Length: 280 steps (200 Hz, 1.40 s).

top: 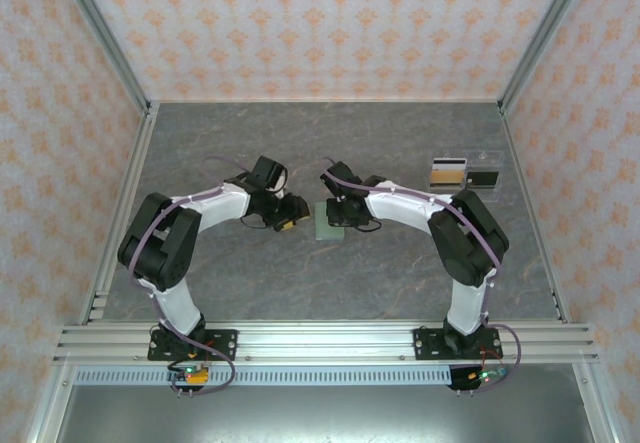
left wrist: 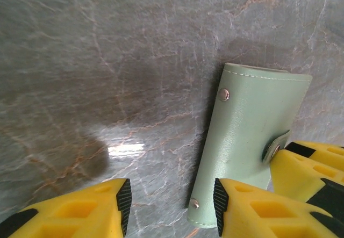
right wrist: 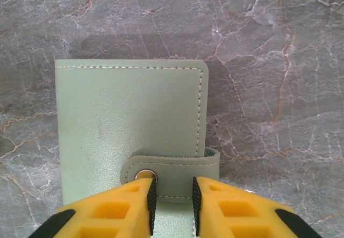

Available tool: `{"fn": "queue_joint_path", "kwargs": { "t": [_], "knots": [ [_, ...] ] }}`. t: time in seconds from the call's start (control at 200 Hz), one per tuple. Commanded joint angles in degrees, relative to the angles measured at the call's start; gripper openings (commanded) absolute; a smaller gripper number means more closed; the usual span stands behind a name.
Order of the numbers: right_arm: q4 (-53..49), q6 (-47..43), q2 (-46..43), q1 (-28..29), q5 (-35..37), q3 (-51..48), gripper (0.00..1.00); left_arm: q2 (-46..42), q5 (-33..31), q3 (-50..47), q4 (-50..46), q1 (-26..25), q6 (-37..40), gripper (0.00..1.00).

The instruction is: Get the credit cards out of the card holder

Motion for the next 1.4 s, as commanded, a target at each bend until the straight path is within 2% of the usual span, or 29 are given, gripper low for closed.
{"fn": "queue_joint_path", "kwargs": {
  "t": [0.0,0.33,0.455,0.551,0.611,0.716,0.831,0.926,1.136,1.296,1.396],
  "knots": [
    [0.58,1.38,-0.09,-0.97,-0.18,-1.42,0.26,1.56,3.20,1.86,3.85,-0.77,-1.73,0.46],
    [4.01,2.75,0.02,-3.26,-5.61,-4.10,0.26,6.35,6.58,4.33,6.77,-2.09,-3.05,0.45],
    [4.61,2.87,0.39,-3.52,-6.71,-4.65,0.25,7.73,11.05,3.75,11.64,-2.20,-4.55,0.45],
    [5.19,3.32,0.48,-3.94,-8.00,-5.10,0.25,8.88,12.15,2.96,13.76,-2.17,-4.84,0.44],
    [5.61,3.66,0.31,-4.26,-8.38,-5.65,0.25,9.30,12.73,2.59,15.07,-2.21,-5.08,0.41],
    [7.32,4.45,-0.63,-5.32,-9.97,-6.97,0.25,8.75,13.40,2.58,16.38,-2.19,-5.16,0.29],
    [8.74,5.02,-2.24,-6.34,-11.18,-8.13,0.25,8.44,11.86,2.80,14.98,-2.16,-4.06,0.20],
    [8.47,4.86,-3.73,-6.77,-11.40,-8.18,0.29,6.21,11.27,2.80,14.51,-2.17,-3.69,0.13],
    [8.14,4.54,-6.03,-6.74,-13.26,-7.10,0.43,5.22,10.06,2.18,14.11,-2.21,-3.38,0.05],
    [8.50,4.87,-4.80,-6.74,-15.14,-5.48,0.46,5.10,10.33,1.79,14.83,-2.23,-3.56,0.02],
    [7.23,5.33,-3.18,-6.72,-13.18,-3.66,0.46,5.18,10.76,1.79,14.84,-2.20,-3.53,0.00]
  ]
}}
